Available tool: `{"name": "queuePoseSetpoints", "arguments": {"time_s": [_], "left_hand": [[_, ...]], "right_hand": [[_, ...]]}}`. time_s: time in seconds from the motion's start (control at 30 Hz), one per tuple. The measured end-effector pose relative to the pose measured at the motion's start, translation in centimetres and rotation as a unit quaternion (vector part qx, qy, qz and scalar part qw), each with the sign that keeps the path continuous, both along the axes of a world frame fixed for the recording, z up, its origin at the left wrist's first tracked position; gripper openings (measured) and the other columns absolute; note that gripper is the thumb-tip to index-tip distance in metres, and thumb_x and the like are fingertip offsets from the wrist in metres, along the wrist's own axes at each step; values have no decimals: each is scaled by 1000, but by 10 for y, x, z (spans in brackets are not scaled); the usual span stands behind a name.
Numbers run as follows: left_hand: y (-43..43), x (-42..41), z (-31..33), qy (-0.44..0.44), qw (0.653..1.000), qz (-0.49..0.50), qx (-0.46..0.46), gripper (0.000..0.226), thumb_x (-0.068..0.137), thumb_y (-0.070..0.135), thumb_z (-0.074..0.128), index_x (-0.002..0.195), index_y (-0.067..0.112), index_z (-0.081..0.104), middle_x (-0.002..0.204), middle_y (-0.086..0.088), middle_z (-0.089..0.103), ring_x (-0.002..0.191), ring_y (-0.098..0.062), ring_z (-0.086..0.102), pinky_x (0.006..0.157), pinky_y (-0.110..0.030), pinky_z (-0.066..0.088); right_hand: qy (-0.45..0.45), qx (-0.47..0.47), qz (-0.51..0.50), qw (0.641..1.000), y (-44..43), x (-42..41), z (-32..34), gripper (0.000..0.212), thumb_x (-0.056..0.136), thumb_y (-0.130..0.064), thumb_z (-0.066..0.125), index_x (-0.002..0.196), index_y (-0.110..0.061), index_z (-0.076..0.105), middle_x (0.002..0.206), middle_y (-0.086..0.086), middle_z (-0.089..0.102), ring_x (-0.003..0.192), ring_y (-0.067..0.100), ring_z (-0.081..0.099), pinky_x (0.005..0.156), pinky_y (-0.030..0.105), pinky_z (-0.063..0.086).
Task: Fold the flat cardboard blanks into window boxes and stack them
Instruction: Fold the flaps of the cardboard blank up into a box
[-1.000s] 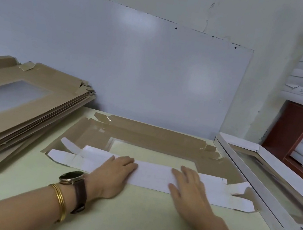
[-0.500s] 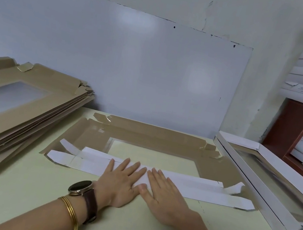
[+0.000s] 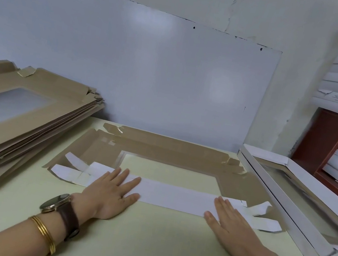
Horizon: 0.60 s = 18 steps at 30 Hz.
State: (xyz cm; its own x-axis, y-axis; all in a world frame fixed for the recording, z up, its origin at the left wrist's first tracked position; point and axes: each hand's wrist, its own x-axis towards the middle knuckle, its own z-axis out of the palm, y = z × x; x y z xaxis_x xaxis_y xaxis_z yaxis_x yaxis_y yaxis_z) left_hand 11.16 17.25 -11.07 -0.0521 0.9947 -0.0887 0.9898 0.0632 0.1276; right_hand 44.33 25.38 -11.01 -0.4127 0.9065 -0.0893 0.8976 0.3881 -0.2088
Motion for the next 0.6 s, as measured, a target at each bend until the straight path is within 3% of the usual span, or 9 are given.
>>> {"name": "queuePoseSetpoints", "arguments": {"time_s": [0.37,0.6], "left_hand": [[-16,-33,3,-5,999,44,-7,60,97,62,12,151,42,-6,161,-3,-13,147,-16,-16,120,-32,-8],[-18,-36,-2,4,998,63,3,60,95,65,10,149,47,-7,161,-4,-13,148,-20,-16,119,-34,-8]], "right_hand": [[22,17,-72,997,5,32,-3,81,94,-67,21,156,-18,1,162,-10,-7,147,2,-10,120,27,1],[29,23,-100,994,4,38,-3,76,90,-72,20,155,-35,6,162,-11,-8,148,6,-9,121,34,4]]}}
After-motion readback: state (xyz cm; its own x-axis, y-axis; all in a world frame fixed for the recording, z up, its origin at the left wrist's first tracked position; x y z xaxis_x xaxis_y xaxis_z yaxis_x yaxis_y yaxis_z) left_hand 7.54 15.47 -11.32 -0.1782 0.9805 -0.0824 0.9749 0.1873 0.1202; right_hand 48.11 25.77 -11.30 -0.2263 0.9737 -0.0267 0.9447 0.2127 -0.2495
